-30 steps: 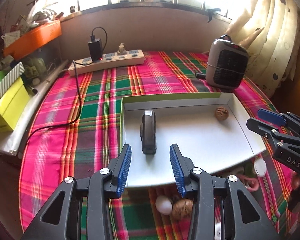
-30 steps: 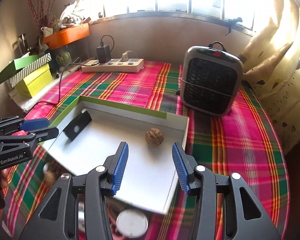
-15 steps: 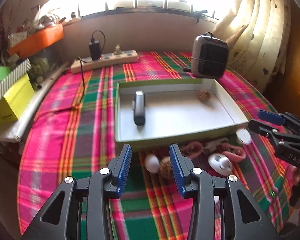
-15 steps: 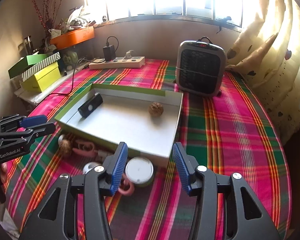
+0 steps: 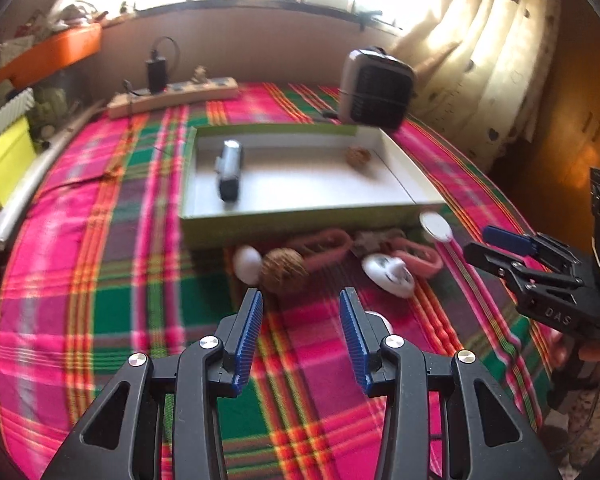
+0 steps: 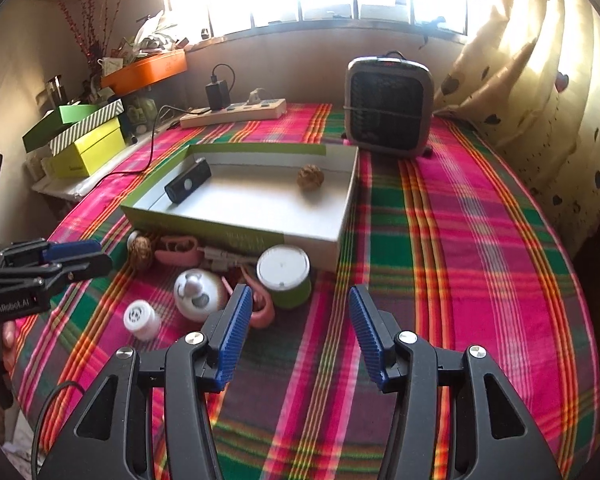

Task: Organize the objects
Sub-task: 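Lower the left tool onto the white printed jar and grasp it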

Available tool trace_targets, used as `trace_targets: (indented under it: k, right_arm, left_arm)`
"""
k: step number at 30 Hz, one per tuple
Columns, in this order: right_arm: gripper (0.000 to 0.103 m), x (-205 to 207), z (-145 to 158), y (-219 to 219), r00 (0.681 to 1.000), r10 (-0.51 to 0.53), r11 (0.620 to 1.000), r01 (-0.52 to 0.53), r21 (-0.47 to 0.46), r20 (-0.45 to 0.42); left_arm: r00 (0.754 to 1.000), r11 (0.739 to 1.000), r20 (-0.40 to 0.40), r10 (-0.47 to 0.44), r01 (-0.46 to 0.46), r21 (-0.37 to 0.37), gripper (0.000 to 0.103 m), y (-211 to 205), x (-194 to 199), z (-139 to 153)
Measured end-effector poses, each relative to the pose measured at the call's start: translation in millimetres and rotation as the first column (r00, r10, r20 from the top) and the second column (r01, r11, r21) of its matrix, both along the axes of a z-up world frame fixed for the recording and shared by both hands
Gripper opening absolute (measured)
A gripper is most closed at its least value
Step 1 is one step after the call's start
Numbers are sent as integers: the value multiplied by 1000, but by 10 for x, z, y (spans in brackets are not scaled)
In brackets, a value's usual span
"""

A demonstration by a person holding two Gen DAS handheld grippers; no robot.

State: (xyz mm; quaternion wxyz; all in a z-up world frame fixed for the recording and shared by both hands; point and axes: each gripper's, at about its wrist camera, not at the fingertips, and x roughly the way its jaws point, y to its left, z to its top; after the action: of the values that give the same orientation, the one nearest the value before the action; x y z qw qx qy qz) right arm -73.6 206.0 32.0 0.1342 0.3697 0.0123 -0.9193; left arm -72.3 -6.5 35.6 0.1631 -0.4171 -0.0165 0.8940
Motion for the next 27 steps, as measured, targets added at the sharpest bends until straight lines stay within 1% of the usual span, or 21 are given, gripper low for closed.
trace_targets:
  k: [5, 7, 11, 14, 16, 18, 25, 26, 27]
  right_arm:
    - [52, 80, -73, 45, 1000, 1, 1000, -1, 2, 15]
    - [54, 91, -97, 68, 1000, -7, 1000, 7, 4, 20]
    - [55, 99, -112, 110, 999, -19, 1000, 19, -3, 27]
    - [55, 105, -111, 104, 1000, -17, 1000, 17, -2, 25]
    - [55, 107, -117, 97, 1000, -12, 1000, 12, -1, 25]
    - [55, 99, -126, 89, 1000, -9, 1000, 9, 1, 27]
    - [55, 68, -152, 72, 999, -1, 1000, 0, 7, 38]
    - [55, 64, -154, 64, 999, 0, 1000, 0, 8, 38]
    - [55, 55, -155, 53, 999, 0, 1000, -1, 11, 38]
  left_arm:
    - [997, 997, 24, -77, 76, 28, 40, 130, 42, -65]
    - [994, 994, 33, -105, 104, 22, 41, 208, 59, -101]
    - [990, 991, 52, -133, 133, 11, 41, 299, 59, -170]
    - [989, 991, 60, -136, 137, -2, 41, 309, 44, -217]
    - [989, 991, 64, -131, 133, -23, 41, 323, 30, -249]
    - [989, 990, 57, -136, 138, -35, 41, 331, 33, -253]
    - [992, 993, 54, -114, 116, -26, 40, 285, -1, -253]
    - [992, 993, 53, -114, 116, -27, 39, 287, -1, -256]
    - [992, 993, 51, -112, 113, -29, 36, 283, -2, -255]
